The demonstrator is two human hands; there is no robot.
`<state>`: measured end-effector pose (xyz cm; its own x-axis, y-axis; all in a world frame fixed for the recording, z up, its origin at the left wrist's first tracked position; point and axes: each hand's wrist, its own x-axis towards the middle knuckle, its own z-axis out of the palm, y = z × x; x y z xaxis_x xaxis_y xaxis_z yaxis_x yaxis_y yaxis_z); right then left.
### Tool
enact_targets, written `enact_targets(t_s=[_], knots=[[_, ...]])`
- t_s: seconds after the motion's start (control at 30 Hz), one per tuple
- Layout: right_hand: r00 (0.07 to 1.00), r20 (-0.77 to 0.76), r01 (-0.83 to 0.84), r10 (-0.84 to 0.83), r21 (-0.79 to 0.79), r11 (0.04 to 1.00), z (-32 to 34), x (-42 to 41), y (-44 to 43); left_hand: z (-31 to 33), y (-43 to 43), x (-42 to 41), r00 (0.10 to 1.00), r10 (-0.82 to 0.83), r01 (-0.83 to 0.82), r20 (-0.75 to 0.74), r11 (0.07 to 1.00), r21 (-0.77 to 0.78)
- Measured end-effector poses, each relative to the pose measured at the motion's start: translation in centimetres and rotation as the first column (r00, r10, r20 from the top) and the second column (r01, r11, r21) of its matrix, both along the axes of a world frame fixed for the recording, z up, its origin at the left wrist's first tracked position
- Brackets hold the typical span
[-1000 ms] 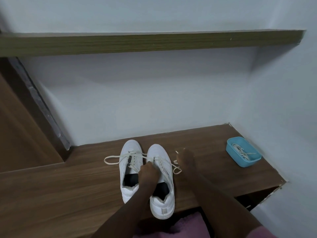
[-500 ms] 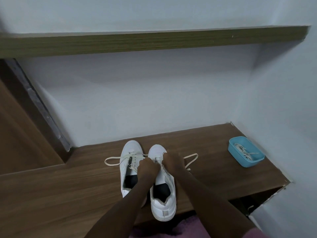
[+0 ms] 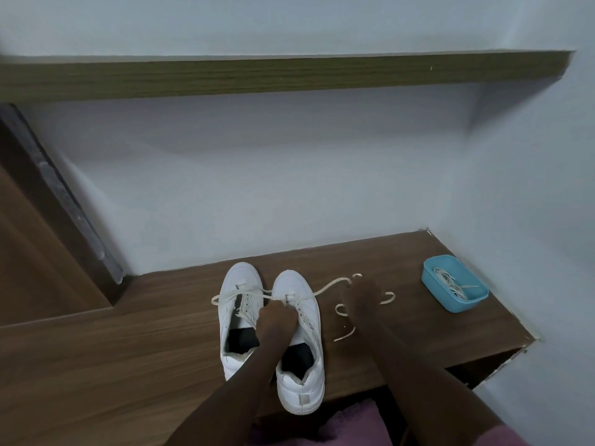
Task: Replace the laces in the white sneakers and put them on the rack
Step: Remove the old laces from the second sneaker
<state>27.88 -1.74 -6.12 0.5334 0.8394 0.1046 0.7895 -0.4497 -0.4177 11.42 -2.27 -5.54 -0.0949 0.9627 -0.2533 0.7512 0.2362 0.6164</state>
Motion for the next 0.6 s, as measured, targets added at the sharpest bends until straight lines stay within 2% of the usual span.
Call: enact_targets(t_s=[0.07, 0.17, 0.27, 0.37, 0.43, 0.53, 0.6], knots=[[0.984, 0.050, -0.169, 0.171, -0.051, 0.984, 0.2, -1.6, 0.5, -0.2, 0.0, 0.2, 0.998, -0.008, 0.008, 0.064, 1.000, 0.003], [0.904, 0.054, -0.410, 0.425, -0.180, 0.894, -0.5, -4.0, 0.9, -0.3, -0.1, 0.2, 0.985, 0.040, -0.038, 0.168, 0.999, -0.015], [0.829, 0.217, -0.485, 0.516, -0.180, 0.856, -1.1, -4.9, 0.6, -0.2, -0.1, 0.0, 0.981, 0.047, -0.044, 0.189, 0.999, -0.020], [0.844, 0.251, -0.455, 0.473, -0.132, 0.881, -1.1, -5.1, 0.6, -0.1, 0.1, 0.0, 0.981, 0.052, -0.047, 0.189, 0.998, -0.032], [0.886, 0.237, -0.394, 0.397, -0.064, 0.917, -0.7, -4.6, 0.4, -0.2, 0.1, 0.0, 0.980, 0.052, -0.045, 0.190, 0.998, -0.039], [0.988, 0.102, -0.118, 0.113, 0.048, 0.992, -0.5, -2.8, 0.2, -0.5, 0.2, 0.1, 0.981, 0.048, -0.042, 0.187, 0.999, -0.032], [0.996, -0.049, 0.072, -0.071, 0.036, 0.997, -0.7, -0.9, 0.2, -0.5, 0.1, 0.3, 0.980, 0.048, -0.045, 0.195, 0.999, -0.021]])
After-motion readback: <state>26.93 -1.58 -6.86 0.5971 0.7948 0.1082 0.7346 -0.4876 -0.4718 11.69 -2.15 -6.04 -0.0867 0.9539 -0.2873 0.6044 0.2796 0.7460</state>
